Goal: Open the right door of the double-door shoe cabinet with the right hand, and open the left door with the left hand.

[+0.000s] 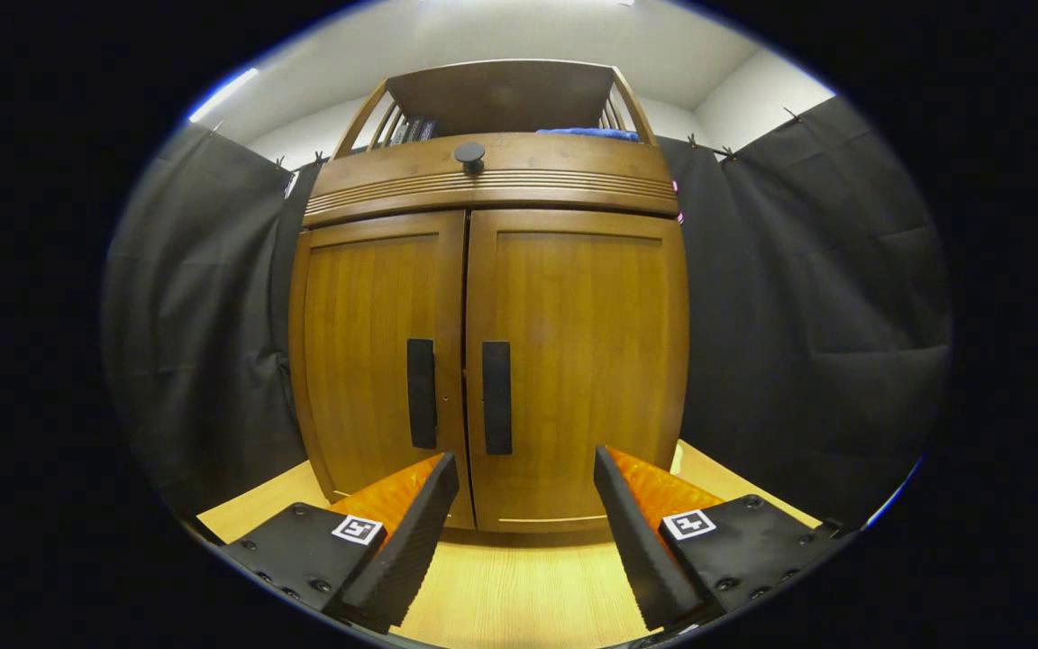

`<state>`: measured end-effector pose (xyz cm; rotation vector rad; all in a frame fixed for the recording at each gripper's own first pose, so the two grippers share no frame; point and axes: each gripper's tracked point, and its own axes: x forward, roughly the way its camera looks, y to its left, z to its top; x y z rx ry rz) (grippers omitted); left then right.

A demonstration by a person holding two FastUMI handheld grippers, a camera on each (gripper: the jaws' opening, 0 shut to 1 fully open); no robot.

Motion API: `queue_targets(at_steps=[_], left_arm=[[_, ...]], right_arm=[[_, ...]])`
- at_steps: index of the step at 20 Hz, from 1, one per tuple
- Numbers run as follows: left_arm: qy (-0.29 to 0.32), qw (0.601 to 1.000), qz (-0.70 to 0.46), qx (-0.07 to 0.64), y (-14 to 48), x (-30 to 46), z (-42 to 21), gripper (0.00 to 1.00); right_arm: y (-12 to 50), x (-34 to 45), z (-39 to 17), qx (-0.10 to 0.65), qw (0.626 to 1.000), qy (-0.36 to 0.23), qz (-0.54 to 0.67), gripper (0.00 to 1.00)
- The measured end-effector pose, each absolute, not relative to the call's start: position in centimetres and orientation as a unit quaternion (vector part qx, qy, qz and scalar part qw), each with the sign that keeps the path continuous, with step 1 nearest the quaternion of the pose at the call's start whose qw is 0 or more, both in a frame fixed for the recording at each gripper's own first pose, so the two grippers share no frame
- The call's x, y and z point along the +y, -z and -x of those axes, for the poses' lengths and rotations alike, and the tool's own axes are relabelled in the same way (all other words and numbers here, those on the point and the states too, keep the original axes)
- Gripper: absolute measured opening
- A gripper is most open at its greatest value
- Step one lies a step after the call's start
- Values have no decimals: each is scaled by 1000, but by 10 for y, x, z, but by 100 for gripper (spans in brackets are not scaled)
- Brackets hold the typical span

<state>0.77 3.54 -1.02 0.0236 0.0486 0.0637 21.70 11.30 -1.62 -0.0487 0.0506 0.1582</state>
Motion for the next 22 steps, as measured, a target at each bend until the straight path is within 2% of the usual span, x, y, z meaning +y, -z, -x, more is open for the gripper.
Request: queue_targets(at_steps=[5,6,7,8,10,12,13,14,16,19,20,21,22], left_arm=[[-44,999,-12,27,14,48,-19,92],[-47,998,-12,28,15,51,-20,92],[-49,998,-12,28,14,53,-22,95],[-51,998,-13,28,14,54,-24,95],[-55,998,-12,29,16,58,-24,92],[-61,998,-11,30,17,62,-23,95],[-64,997,-11,32,19,63,-23,92],[-66,997,-10,33,20,65,-22,95],[-73,997,-10,34,20,70,-19,95],[-80,996,-9,36,21,72,-20,95],[-82,996,-10,36,22,73,-20,95],[-84,996,-11,36,21,76,-19,95],[-85,996,-13,36,21,77,-18,95]], right_arm=[[16,130,-260,28,996,-81,33,98],[16,134,-268,27,996,-82,36,94],[16,138,-277,28,995,-83,38,94],[17,142,-287,31,995,-83,38,98],[20,149,-306,40,995,-86,31,94],[22,154,-324,48,995,-88,19,98],[24,155,-333,53,995,-85,18,97],[27,155,-342,58,995,-83,20,96],[33,156,-356,66,994,-80,28,94],[38,158,-370,74,993,-82,41,82],[38,159,-372,75,993,-83,42,82],[38,160,-376,78,992,-84,43,73],[39,160,-379,79,992,-84,43,76]])
